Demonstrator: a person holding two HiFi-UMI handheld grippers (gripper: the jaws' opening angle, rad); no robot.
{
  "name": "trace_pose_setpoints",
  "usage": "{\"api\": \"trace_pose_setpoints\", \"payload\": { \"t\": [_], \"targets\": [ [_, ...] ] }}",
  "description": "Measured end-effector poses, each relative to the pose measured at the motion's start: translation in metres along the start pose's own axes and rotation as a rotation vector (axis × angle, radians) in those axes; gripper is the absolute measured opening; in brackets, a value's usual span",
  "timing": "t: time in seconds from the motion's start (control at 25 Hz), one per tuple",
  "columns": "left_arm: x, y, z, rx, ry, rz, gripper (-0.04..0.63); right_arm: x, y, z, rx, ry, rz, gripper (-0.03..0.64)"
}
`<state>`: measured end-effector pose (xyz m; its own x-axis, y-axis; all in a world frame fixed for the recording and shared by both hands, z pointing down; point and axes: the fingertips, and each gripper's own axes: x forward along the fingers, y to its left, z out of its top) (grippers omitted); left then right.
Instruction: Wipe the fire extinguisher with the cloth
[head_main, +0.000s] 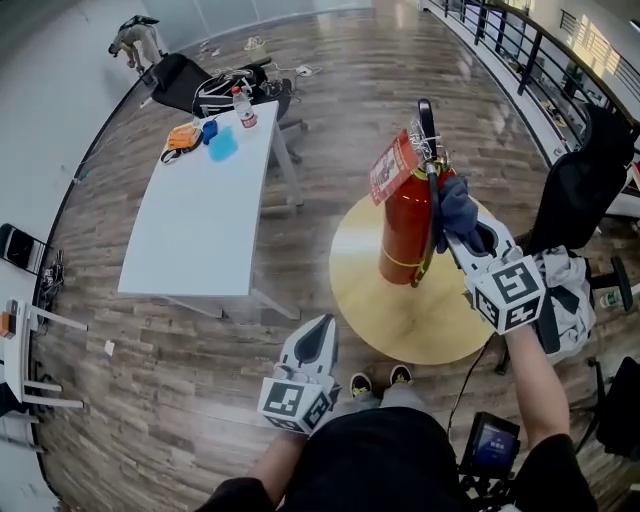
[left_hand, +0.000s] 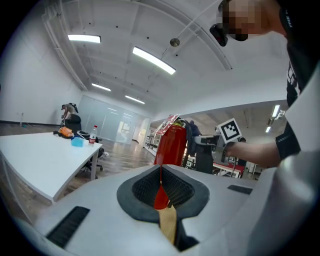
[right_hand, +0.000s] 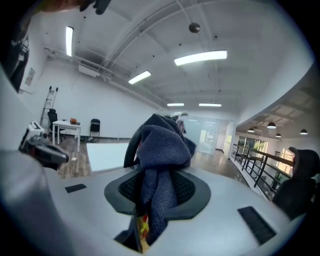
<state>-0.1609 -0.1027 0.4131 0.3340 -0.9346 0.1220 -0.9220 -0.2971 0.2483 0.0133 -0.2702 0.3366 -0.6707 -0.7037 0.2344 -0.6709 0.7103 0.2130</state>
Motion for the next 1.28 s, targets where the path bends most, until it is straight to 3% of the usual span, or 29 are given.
{"api": "trace_pose_setpoints", "payload": {
  "t": [0.12, 0.2, 0.36, 0.44, 0.56, 0.68, 0.84, 0.96, 1.16, 1.28],
  "targets": [
    [0.0, 0.005, -0.002, -0.006, 0.004, 0.003, 0.023, 0.013, 0.014, -0.072, 0.023, 0.174, 0.006, 0.104],
    [-0.001, 0.008, -0.002, -0.008, 0.004, 0.003, 0.024, 0.016, 0.011, -0.079, 0.049, 0.186, -0.012, 0.104],
    [0.003, 0.012, 0.0, 0.0, 0.007, -0.01, 0.023, 0.001, 0.002, 0.004, 0.007, 0.01, -0.033, 0.104],
    [0.006, 0.011, 0.0, 0.003, 0.006, -0.023, 0.023, -0.003, -0.004, 0.043, -0.057, -0.03, -0.041, 0.104],
    [0.013, 0.008, 0.004, 0.002, -0.005, -0.043, 0.023, 0.008, -0.02, 0.065, -0.152, 0.047, -0.06, 0.104],
    [0.017, 0.007, 0.007, 0.0, -0.02, -0.051, 0.023, 0.016, -0.021, 0.061, -0.125, 0.103, -0.029, 0.104],
    [0.017, 0.011, 0.009, -0.007, -0.029, -0.056, 0.023, 0.001, -0.008, 0.037, -0.072, 0.1, -0.027, 0.104],
    [0.017, 0.016, 0.008, -0.01, -0.027, -0.051, 0.023, 0.005, 0.001, -0.004, -0.07, 0.186, -0.022, 0.104],
    [0.018, 0.017, 0.006, -0.007, -0.013, -0.057, 0.023, 0.024, 0.009, -0.076, 0.035, 0.3, -0.005, 0.104],
    [0.017, 0.017, 0.008, -0.004, -0.014, -0.061, 0.023, 0.021, 0.01, -0.074, 0.05, 0.304, 0.0, 0.104]
  ]
}}
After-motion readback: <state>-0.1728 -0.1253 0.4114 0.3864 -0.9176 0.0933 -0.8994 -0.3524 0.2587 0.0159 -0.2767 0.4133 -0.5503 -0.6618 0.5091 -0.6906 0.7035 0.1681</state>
